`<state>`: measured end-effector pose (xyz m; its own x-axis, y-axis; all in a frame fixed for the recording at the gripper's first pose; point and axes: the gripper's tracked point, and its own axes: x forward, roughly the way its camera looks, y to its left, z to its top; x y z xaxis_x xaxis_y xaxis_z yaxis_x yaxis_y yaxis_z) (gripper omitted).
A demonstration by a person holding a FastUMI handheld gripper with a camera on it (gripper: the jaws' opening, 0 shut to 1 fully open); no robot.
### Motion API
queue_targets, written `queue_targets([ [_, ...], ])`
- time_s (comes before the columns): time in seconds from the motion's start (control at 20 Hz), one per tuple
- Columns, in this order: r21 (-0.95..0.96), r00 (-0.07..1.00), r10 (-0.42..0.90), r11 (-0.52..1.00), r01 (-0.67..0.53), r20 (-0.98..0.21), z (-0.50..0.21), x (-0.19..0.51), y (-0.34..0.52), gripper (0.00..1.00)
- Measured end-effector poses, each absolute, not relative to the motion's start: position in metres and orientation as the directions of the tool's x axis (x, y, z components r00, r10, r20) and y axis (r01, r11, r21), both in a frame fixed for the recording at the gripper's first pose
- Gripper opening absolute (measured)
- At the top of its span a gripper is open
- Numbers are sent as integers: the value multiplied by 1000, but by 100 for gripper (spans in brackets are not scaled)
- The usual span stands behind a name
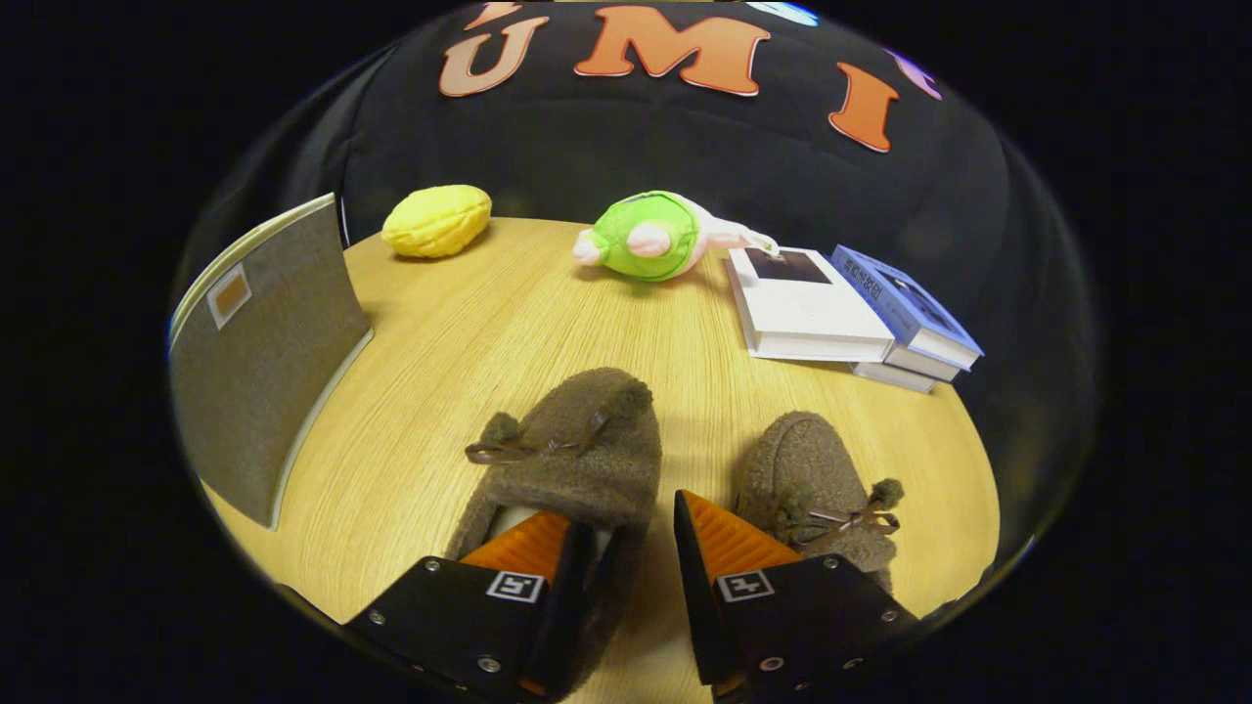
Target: Open the storage box then place both shoes into the box .Put the left shoe in first, then the right shoe, with the right side of both shoes facing outward in a uniform manner.
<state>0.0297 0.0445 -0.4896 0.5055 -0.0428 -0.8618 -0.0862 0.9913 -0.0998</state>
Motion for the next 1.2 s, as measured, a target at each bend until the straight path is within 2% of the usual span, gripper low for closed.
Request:
queue_targets([
  [0.15, -59, 501, -32, 998, -38, -865, -496, 38, 44, 31],
  [0.45, -17, 469, -31, 999, 34, -883, -492, 39, 44, 5],
  [0.8, 63, 536, 46, 998, 13, -843, -417, 58, 89, 4],
  [1.2, 147, 603, 194, 981, -127, -774, -322, 84, 183, 4],
])
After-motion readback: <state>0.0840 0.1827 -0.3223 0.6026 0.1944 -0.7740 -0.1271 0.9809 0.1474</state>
